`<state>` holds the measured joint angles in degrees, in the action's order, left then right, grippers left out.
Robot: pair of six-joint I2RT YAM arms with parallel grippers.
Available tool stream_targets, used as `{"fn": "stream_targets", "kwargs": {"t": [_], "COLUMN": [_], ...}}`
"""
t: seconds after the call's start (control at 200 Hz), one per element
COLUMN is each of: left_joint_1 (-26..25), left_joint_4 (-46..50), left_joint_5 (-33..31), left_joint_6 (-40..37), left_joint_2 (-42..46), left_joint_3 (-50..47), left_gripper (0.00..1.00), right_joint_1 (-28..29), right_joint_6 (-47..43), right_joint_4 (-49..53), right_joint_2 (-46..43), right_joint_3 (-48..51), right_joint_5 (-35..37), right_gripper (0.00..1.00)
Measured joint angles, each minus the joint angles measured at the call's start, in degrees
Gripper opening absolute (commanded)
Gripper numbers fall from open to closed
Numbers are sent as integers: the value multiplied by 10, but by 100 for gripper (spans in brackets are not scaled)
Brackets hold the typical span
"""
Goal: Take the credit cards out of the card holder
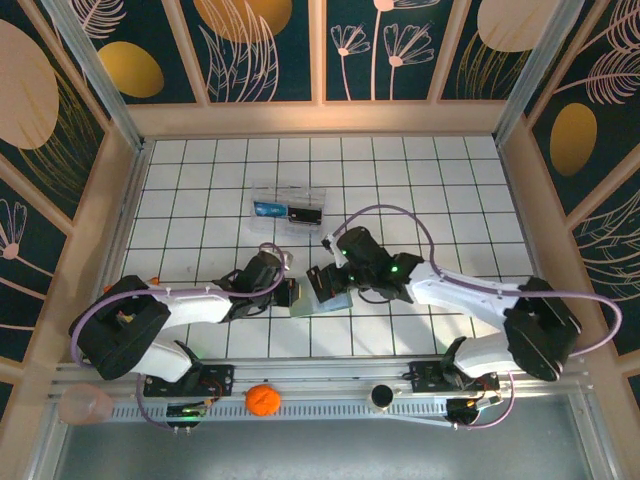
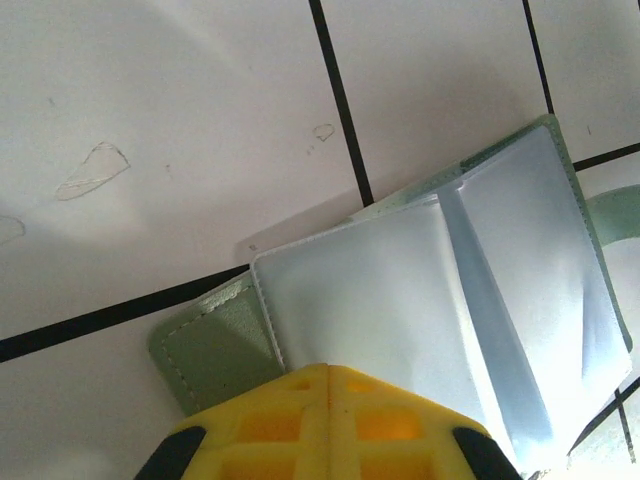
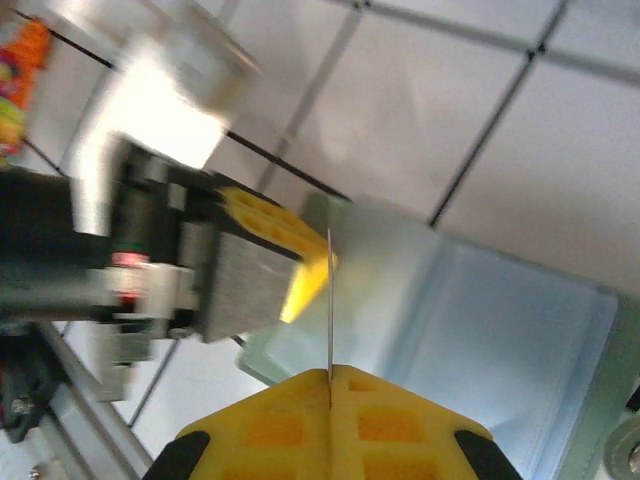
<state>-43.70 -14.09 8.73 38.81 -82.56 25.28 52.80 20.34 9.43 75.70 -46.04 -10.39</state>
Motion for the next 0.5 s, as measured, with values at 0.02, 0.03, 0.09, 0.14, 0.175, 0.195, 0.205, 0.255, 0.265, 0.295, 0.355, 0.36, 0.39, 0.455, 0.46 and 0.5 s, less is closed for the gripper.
{"fn": "stream_targets", "kwargs": {"t": [0.02,0.03,0.09,0.14,0.175,0.195,0.205,0.255,0.265,0.295,0.355,0.36,0.39,0.455,0.46,0.5], "left_joint_1": [0,0,0,0,0,0,0,0,0,0,2,2,3,8,8,11], "left_joint_4": [2,3,12,21,28,34,37,50,52,58,72,73,82,103,104,119], "left_joint_5": [0,0,-1,-3,-6,-8,-10,-18,-20,-26,-36,-37,-43,-56,-57,-66], "left_joint_6": [-3,0,-4,1,2,0,4,0,5,5,3,4,5,7,7,8], "left_joint_2": [0,0,5,19,33,43,49,77,83,101,135,137,152,180,182,196], "left_joint_3": [2,3,7,10,10,12,12,16,17,19,21,21,21,21,21,20], "left_gripper": [23,26,45,60,67,70,71,79,80,92,99,99,99,99,99,99], "right_joint_1": [0,0,-1,-3,-5,-7,-7,-14,-16,-22,-32,-32,-37,-46,-47,-52], "right_joint_6": [-15,-19,-60,-95,-125,-145,-149,-195,-203,-231,-283,-286,-314,-368,-373,-402], "right_joint_4": [0,1,2,3,4,6,7,13,15,18,32,33,42,70,73,94], "right_joint_2": [-6,-8,-17,-18,-17,-15,-15,-8,-5,2,20,21,33,61,64,87], "right_joint_3": [-7,-9,-33,-52,-64,-71,-74,-90,-94,-104,-127,-129,-142,-177,-182,-210], "right_joint_5": [2,3,13,24,34,38,40,50,51,56,63,63,64,62,61,58], "right_gripper": [0,0,0,0,0,0,0,0,0,0,0,0,0,0,0,0]}}
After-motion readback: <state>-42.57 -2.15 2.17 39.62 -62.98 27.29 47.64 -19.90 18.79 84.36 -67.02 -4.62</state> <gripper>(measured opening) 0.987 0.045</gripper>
